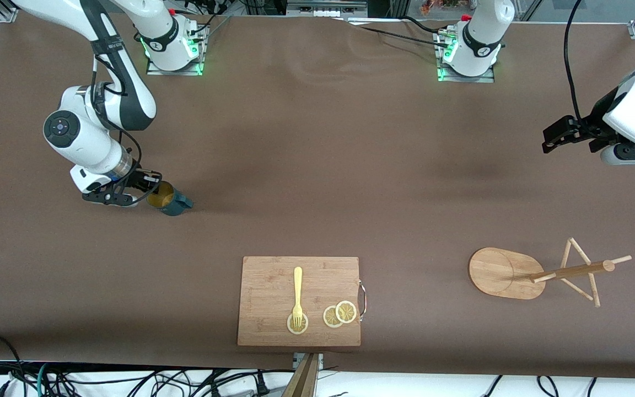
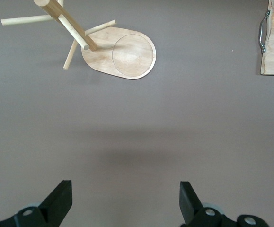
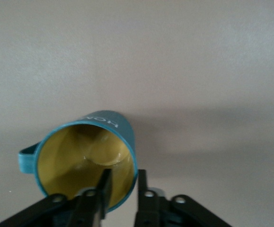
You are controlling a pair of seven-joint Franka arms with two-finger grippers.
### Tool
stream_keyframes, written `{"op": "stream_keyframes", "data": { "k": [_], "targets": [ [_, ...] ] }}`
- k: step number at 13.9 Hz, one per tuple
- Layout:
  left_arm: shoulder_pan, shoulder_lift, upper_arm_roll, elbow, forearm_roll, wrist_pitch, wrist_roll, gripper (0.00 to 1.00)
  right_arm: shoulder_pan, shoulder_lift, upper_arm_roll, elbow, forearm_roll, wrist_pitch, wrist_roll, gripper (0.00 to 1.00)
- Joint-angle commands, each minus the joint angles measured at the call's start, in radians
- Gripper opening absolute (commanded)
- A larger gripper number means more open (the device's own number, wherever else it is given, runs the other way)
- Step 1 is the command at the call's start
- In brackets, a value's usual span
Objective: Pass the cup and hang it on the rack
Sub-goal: 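Reach the right gripper down to the teal mug and grasp its rim, then carry the teal mug to mid-table with the right gripper and release it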
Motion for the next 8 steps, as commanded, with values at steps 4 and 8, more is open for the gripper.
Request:
{"op": "stream_keyframes", "data": {
  "k": [4,8],
  "targets": [
    [0.003,0.012,0.002,0.032,-0.012,-0.021,0.021,1.00,-0.002,0.008,-0.001,0.031,0.008,-0.004,-0.008,0.00],
    [0.003,0.012,0.002,0.032,-0.012,-0.021,0.021,1.00,0.046,0.023,0.009,0.302,0.013,-0.378,0.016,0.00]
  ]
}}
